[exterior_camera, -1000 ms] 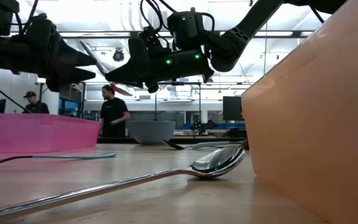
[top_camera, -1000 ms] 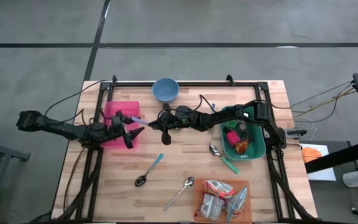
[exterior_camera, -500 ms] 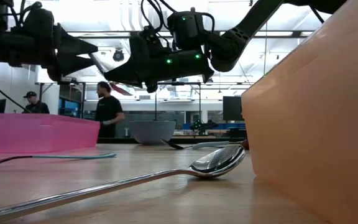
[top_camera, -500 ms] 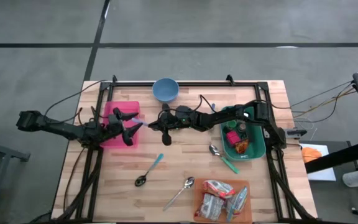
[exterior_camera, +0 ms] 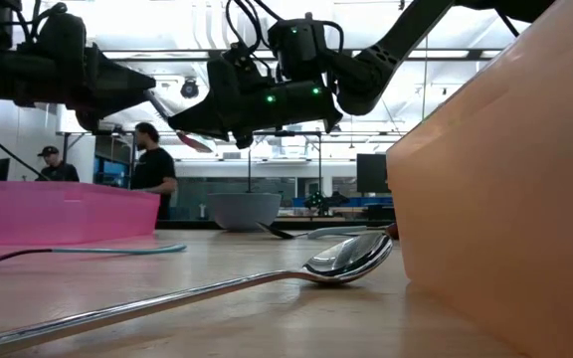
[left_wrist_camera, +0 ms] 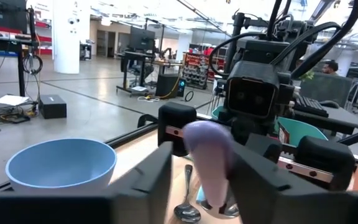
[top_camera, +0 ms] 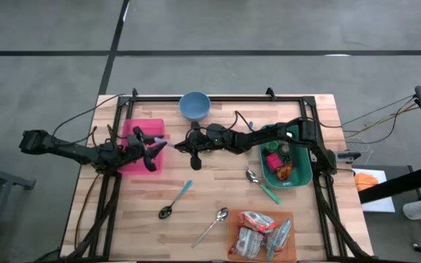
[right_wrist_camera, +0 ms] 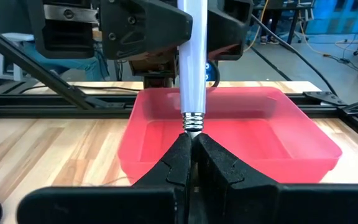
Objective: Pick & Place Food Item
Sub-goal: Put the purple spoon into the pink bin
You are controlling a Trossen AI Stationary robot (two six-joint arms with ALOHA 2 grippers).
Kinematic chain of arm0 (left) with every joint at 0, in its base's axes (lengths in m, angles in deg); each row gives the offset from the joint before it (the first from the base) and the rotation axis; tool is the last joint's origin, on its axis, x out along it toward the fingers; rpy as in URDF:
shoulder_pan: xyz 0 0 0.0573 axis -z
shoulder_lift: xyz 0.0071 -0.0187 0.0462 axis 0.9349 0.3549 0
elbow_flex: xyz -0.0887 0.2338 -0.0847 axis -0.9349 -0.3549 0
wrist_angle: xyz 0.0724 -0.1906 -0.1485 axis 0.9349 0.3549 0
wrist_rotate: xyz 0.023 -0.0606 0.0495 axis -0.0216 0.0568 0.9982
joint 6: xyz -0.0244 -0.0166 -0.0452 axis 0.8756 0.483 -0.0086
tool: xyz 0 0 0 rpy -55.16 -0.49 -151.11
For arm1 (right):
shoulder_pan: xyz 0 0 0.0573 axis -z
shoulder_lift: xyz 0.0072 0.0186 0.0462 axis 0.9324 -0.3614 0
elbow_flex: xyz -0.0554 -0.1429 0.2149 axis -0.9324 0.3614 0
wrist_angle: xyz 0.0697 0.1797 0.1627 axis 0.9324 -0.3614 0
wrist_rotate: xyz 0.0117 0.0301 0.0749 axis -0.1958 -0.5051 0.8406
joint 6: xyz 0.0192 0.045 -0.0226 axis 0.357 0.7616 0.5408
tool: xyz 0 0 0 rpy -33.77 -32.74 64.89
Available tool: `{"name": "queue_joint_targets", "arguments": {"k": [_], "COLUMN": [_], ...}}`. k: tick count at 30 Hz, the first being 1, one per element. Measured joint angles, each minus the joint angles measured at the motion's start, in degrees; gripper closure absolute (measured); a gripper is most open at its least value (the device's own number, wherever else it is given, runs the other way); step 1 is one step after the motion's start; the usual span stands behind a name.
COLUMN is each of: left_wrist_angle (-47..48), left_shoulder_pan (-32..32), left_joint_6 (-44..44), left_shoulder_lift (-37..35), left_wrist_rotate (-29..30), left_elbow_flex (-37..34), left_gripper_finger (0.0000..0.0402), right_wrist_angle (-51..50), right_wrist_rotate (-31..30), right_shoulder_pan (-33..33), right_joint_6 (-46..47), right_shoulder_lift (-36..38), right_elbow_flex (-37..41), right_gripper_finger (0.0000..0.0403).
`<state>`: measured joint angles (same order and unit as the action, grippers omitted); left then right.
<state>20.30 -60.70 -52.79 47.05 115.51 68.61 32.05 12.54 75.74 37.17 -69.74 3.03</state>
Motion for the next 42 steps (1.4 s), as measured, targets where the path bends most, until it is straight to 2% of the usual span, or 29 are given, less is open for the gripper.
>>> {"name": "queue_joint_targets", "arguments": {"k": [5,9,42], "left_wrist_angle": [0.21,0.66,0.84], "left_shoulder_pan": [0.02,0.02,0.02], "left_joint_6": [0.42,0.38,-0.05], "left_shoulder_lift": [-0.01,-0.02,0.0], "left_wrist_rotate": [-0.7,-0.87,-0.41], "left_elbow_flex": [0.0,0.0,0.0], "left_gripper_finger": [0.0341,0.0385,0.0388], "right_wrist_angle": [-0.02,-0.03,-0.31], "right_wrist_rotate": [-0.23,-0.38,-0.17], "right_shoulder_pan": [0.05,0.09,0.01], "right_joint_6": [-0.16,-0.09,0.21], "right_shoulder_lift": [0.0,0.0,0.02], "right_elbow_flex": [0.0,0.0,0.0], "right_gripper_finger": [0.0388,0.0389,0.0387]}}
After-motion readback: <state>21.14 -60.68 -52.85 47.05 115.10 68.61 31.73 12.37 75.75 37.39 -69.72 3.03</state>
